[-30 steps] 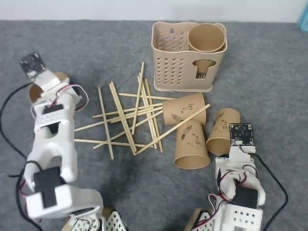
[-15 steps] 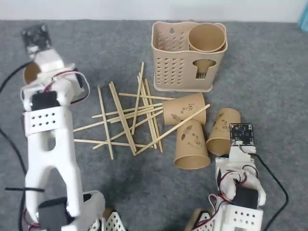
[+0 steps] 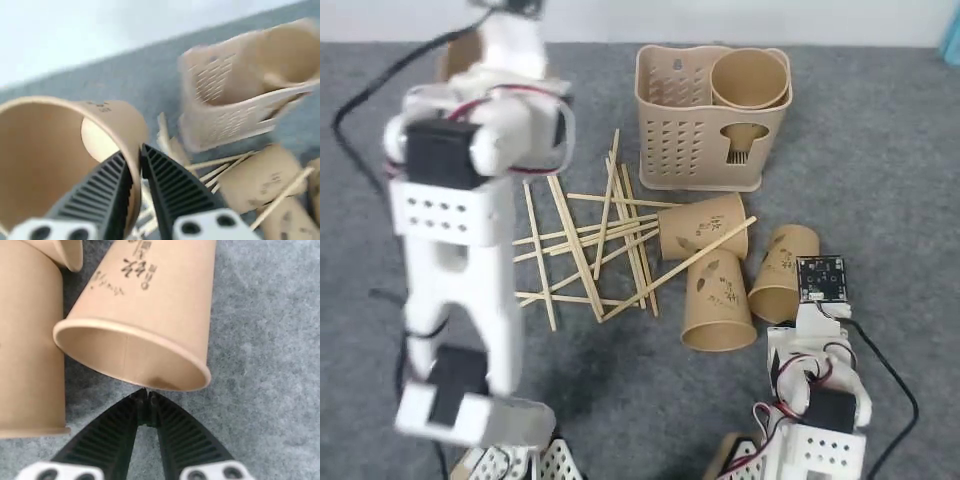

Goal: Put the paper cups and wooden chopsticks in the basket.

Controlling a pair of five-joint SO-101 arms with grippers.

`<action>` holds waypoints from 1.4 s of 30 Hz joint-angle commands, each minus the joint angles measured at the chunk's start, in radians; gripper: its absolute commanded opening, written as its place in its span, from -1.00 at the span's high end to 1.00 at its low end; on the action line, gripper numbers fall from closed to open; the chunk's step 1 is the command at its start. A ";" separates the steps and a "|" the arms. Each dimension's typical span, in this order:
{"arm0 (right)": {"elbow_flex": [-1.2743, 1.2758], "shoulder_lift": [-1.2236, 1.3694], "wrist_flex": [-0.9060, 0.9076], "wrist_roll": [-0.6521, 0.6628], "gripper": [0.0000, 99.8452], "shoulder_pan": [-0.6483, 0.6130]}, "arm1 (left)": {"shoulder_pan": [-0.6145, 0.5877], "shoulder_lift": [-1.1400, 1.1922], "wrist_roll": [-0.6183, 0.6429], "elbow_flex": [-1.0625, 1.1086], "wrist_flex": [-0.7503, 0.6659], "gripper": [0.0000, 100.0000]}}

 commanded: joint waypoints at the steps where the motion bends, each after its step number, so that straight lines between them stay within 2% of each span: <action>1: -0.003 -0.012 -0.012 0.014 0.98 0.012 | 0.172 0.183 -0.049 -0.449 0.069 0.98; 5: -0.003 -0.012 -0.012 0.014 0.98 0.012 | 0.293 0.344 -0.103 -0.661 0.060 0.98; 8: -0.003 -0.012 -0.012 0.014 0.98 0.012 | 0.362 0.446 -0.132 -0.760 -0.011 0.98; 14: -0.003 -0.012 -0.012 0.014 0.98 0.012 | 0.434 0.589 -0.135 -0.800 -0.195 0.98; 21: -0.003 -0.012 -0.012 0.014 0.98 0.007 | 0.445 0.706 -0.193 -0.803 -0.198 0.98; 38: -0.003 -0.012 0.004 0.068 0.98 0.005 | 0.446 0.789 -0.193 -0.800 -0.241 0.97; 42: -0.003 -0.012 0.005 0.068 0.98 0.005 | 0.454 0.789 -0.193 -0.800 -0.236 0.77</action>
